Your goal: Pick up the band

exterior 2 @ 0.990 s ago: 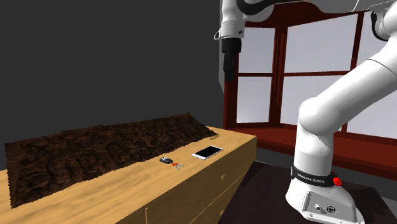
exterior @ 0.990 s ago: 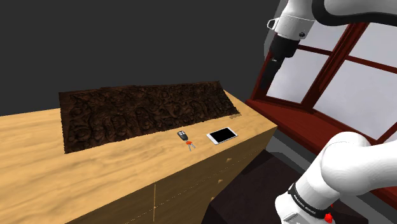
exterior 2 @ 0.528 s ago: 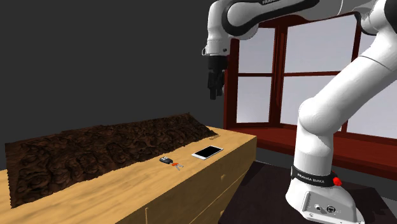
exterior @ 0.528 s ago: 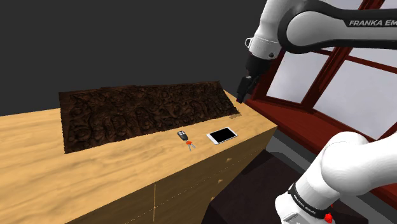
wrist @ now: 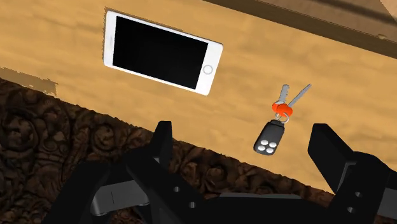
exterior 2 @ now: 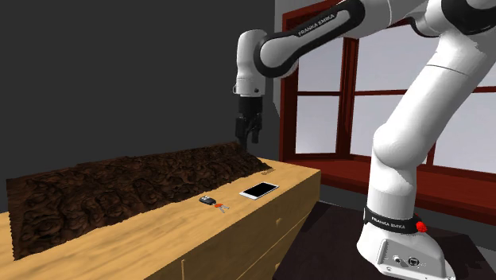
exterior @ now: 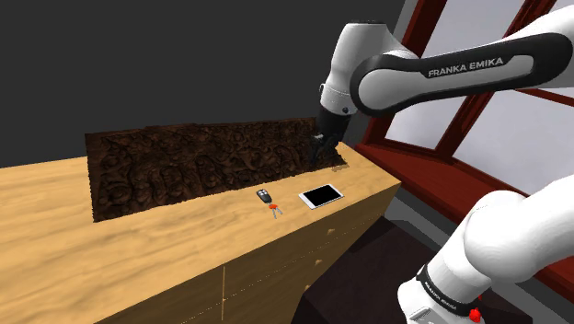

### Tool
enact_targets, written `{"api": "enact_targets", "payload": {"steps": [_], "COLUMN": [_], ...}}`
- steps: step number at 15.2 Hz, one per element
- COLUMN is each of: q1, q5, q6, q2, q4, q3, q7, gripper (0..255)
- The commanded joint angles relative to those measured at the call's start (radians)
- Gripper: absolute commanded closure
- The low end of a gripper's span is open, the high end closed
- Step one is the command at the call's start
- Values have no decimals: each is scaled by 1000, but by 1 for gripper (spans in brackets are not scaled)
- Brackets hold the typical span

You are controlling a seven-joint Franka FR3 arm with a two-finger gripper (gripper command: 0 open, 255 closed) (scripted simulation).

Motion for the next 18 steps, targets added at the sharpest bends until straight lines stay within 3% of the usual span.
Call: {"api": "enact_targets", "payload": {"steps": [1, 7, 13, 18], "q1": [-4, -23, -23, -17], "q5": [-4, -65, -197, -238], "q6": [64, 228, 344, 405], "q2": [68, 299, 548, 601], "q4": [5, 65, 177, 162], "q3": [26, 96, 128, 118], "q7": [40, 176, 343, 376], "gripper": [0, 0, 0, 0]}}
